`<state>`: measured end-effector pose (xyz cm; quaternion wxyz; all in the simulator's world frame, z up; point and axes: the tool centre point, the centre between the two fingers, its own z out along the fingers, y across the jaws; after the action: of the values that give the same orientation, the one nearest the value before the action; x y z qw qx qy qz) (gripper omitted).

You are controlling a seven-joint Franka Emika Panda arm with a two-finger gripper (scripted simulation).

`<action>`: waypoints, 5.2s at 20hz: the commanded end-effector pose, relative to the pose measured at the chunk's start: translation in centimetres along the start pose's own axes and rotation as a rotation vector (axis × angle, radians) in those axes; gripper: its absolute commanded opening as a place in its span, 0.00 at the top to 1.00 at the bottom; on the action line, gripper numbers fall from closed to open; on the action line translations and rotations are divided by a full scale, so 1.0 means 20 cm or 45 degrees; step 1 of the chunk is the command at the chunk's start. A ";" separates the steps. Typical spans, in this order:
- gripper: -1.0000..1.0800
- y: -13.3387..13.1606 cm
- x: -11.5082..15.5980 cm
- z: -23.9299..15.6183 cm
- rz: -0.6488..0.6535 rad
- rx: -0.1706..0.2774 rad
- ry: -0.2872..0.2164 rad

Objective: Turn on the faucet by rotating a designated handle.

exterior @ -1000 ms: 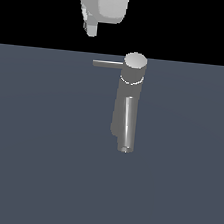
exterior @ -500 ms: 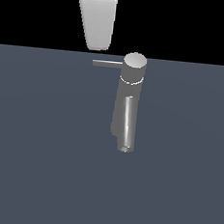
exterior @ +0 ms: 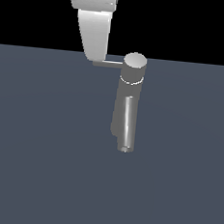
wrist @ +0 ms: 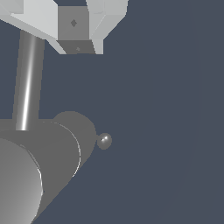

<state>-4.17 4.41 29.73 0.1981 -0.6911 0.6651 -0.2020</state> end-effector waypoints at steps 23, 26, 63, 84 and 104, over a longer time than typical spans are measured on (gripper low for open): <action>1.00 0.06 0.02 0.06 0.084 0.025 0.034; 1.00 0.11 0.01 0.06 0.084 0.025 0.034; 1.00 0.45 0.08 0.06 0.082 0.030 0.032; 1.00 0.60 0.18 0.06 0.085 0.025 0.035; 1.00 0.61 0.30 0.06 0.076 0.032 0.030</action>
<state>-13.46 -1.13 22.38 0.2061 -0.6719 0.6792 -0.2116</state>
